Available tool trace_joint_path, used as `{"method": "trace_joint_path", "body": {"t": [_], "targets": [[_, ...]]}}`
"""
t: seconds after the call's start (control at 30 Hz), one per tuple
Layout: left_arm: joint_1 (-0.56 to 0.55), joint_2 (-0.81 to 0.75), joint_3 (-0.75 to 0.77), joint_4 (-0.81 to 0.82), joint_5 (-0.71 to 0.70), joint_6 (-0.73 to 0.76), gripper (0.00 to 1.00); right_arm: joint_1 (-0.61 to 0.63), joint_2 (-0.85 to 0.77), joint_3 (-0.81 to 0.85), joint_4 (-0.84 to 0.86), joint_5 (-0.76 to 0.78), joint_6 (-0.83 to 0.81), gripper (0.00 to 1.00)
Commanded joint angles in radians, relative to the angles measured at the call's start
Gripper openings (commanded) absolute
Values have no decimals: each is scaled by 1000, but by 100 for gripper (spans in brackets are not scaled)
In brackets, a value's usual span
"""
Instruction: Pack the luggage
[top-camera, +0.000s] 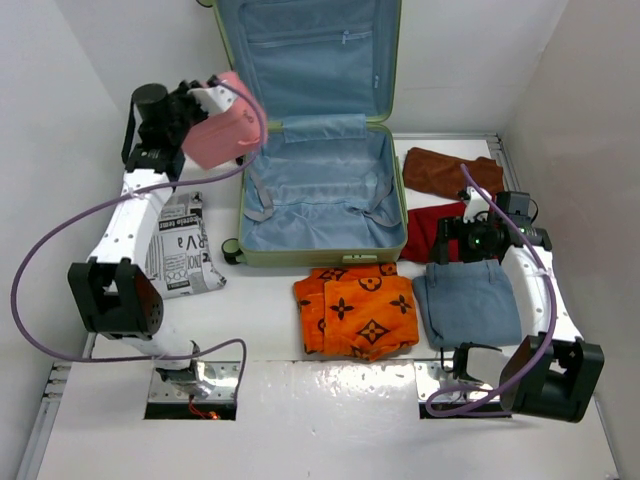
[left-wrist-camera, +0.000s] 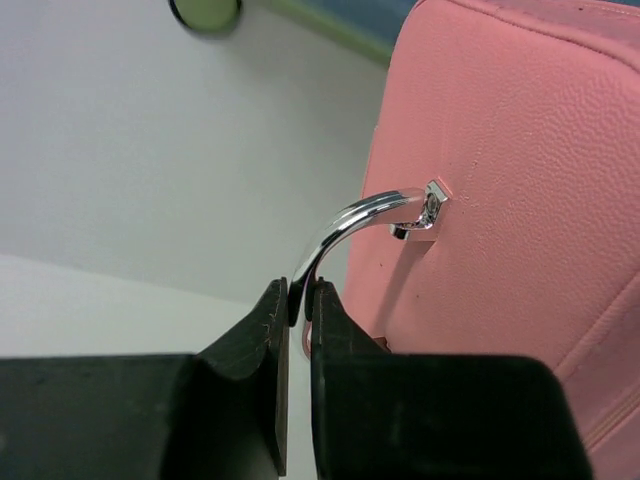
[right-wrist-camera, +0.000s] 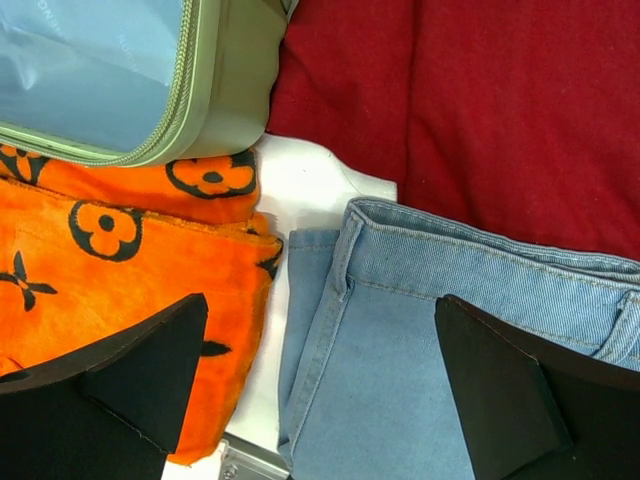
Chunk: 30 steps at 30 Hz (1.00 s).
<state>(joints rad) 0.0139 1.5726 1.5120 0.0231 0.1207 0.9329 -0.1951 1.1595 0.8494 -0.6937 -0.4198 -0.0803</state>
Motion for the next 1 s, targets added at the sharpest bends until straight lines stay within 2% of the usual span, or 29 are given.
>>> {"method": "trace_joint_path", "body": {"t": [0.0, 0.2, 0.4, 0.8, 0.97], "targets": [[-109, -59, 120, -1, -88, -34, 0, -4, -21, 33, 10, 3, 14, 97], [-279, 50, 252, -43, -182, -46, 0, -7, -20, 45, 19, 26, 31, 100], [-388, 194, 364, -66, -256, -78, 0, -24, -18, 62, 11, 26, 31, 100], [-450, 409, 396, -8, -346, -49, 0, -63, 14, 53, -1, 7, 5, 100], [-450, 457, 396, 26, -368, 30, 0, -73, 26, 57, -4, -11, -3, 100]]}}
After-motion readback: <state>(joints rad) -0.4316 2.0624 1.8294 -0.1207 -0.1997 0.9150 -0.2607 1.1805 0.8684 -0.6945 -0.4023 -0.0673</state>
